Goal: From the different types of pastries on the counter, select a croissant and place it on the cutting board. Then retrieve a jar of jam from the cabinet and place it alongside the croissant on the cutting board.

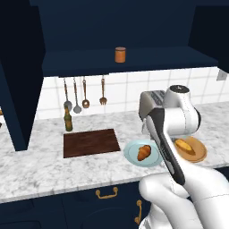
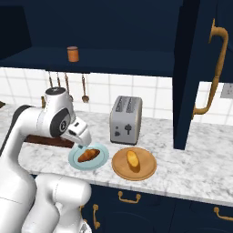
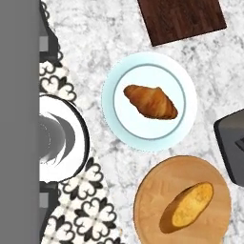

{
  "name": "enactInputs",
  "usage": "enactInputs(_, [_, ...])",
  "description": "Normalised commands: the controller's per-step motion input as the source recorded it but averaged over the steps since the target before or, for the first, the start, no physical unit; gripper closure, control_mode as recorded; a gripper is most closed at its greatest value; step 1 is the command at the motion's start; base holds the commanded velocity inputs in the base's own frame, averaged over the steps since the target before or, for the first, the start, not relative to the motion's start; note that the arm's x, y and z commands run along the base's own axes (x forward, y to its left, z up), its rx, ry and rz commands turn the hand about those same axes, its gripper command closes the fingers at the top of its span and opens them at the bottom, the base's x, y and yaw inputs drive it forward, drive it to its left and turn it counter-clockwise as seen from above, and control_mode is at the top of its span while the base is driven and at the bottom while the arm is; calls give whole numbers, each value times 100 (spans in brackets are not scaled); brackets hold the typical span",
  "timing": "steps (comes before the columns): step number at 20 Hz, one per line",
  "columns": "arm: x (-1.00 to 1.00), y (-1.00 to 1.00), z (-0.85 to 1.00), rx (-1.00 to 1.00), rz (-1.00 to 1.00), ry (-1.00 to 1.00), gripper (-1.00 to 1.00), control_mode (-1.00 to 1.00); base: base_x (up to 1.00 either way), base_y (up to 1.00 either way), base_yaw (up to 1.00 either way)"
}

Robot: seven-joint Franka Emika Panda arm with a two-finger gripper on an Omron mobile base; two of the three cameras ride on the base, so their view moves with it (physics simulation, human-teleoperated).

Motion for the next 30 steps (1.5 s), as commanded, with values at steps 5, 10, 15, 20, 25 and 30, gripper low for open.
enactInputs(5, [34,9,-49,8,-4,-6,-100,-100,0,0,0])
enactInputs(10, [14,9,-4,1,0,0,-100,-100,0,0,0])
enactInputs(15, [52,15,-11,-8,-1,11,-100,-100,0,0,0])
enactInputs(20, [69,-10,-11,-5,-1,19,-100,-100,0,0,0])
enactInputs(25, [18,0,-12,0,0,3,-100,-100,0,0,0])
enactInputs(30, [25,0,-75,0,0,-4,-100,-100,0,0,0])
